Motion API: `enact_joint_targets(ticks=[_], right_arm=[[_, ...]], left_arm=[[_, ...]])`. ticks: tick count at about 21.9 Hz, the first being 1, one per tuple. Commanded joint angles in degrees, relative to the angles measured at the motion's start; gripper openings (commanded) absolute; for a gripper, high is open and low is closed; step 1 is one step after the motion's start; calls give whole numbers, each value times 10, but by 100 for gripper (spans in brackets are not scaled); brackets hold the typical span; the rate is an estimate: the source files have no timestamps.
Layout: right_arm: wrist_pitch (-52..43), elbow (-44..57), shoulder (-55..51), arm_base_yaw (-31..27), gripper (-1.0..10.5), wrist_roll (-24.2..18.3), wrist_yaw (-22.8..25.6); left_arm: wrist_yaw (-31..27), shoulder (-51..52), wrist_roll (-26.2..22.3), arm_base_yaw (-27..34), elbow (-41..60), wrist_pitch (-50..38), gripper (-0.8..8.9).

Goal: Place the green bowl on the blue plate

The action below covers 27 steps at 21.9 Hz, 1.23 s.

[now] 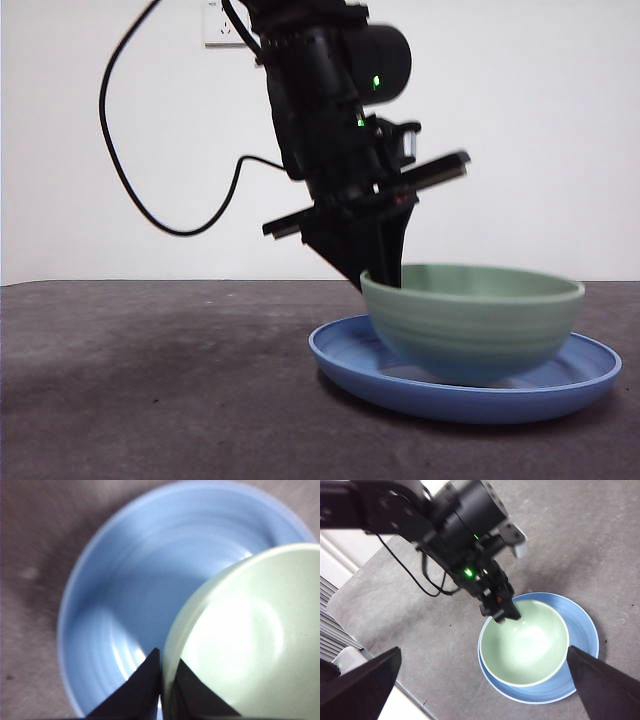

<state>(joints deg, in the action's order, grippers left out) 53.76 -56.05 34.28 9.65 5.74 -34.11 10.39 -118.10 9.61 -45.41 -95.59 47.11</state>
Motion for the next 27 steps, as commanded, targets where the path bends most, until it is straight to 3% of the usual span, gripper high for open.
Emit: enact_joint_targets(ticks=[1,18,20,23,25,27], right_arm=[[-6,-10,4,1,653,-6,0],[-5,-10,4,1,653,-2,0],[-5,-10,4,1,653,-2,0],[-6,-10,4,1,653,-2,0],[-6,-10,4,1,653,-2,0],[-6,-10,4,1,653,-2,0]], left_arm=[[1,-15,1,-5,-15,-11,9],[-29,-19,27,7,-15,-19,21],[-29,-19,27,7,-15,-22,110],[-29,-19,27,8,-23,-21,421],[-29,-17,27,12,-47,6,498],[-29,-9,26,13,-87,50,504]])
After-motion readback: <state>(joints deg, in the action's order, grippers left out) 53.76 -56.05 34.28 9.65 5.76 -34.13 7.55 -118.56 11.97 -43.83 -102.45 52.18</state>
